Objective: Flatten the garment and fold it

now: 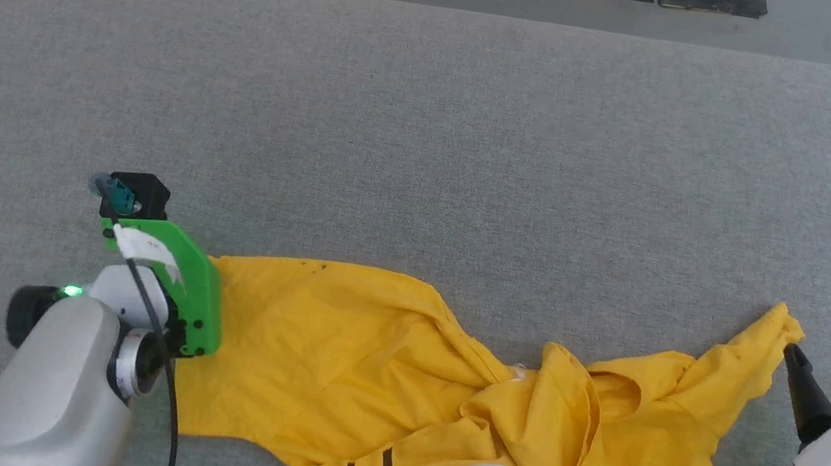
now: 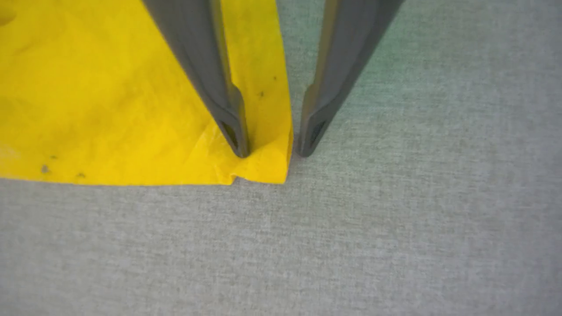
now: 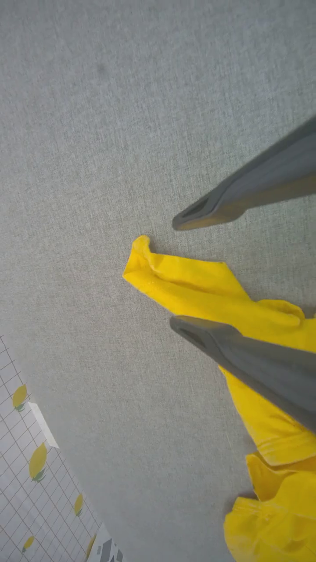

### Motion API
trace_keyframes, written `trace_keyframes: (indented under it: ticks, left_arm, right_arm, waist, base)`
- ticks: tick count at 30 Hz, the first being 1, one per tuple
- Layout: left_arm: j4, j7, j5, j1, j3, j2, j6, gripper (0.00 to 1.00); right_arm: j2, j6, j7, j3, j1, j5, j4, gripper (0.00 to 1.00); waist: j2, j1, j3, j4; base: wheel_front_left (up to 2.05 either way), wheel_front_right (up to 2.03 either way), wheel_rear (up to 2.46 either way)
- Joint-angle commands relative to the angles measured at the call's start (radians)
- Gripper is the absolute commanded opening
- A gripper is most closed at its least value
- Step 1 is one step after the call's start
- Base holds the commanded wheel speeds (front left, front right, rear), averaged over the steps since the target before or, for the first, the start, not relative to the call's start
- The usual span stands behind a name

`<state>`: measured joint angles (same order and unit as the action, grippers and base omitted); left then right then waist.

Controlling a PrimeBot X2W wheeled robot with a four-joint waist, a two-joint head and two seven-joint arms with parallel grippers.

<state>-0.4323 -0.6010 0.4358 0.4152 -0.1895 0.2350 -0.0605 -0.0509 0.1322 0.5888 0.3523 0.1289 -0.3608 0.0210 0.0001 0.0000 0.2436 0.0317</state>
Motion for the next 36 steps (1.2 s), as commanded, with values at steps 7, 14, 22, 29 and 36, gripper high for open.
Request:
trace_keyframes:
  ticks: [7,14,22,29,36]
  left_arm:
    - [0.11,0.191,0.128,-0.094,0.112,-0.084,0.0,0.0]
    - [0.312,0.292,0.178,-0.231,0.183,-0.117,-0.03,0.0]
    - [0.417,0.293,0.185,-0.302,0.159,-0.14,-0.051,0.0]
    - [0.438,0.308,0.196,-0.31,0.147,-0.15,-0.051,0.0]
    - [0.462,0.357,0.248,-0.288,0.173,-0.157,-0.019,0.0]
  right_arm:
    - [-0.005,-0.002,0.021,0.005,0.03,0.113,-0.009,1.0]
    - [-0.079,-0.002,0.128,-0.044,0.148,0.283,-0.106,1.0]
    - [-0.132,-0.002,0.23,-0.084,0.233,0.385,-0.267,1.0]
    - [-0.129,-0.002,0.255,-0.109,0.24,0.371,-0.368,0.25]
    - [-0.153,-0.002,0.245,-0.15,0.29,0.274,-0.332,0.0]
  waist:
    - [-0.0001,0.0,-0.025,0.025]
    - [-0.0001,0.0,-0.019,0.048]
    - [-0.0001,0.0,0.022,0.086]
    - [-0.0001,0.0,0.03,0.098]
    - [-0.0001,0.0,-0.01,0.074]
  base:
    - [0.0,0.0,0.0]
    - [0.0,0.0,0.0]
    - [0.0,0.0,0.0]
    - [0.0,0.0,0.0]
    - [0.0,0.0,0.0]
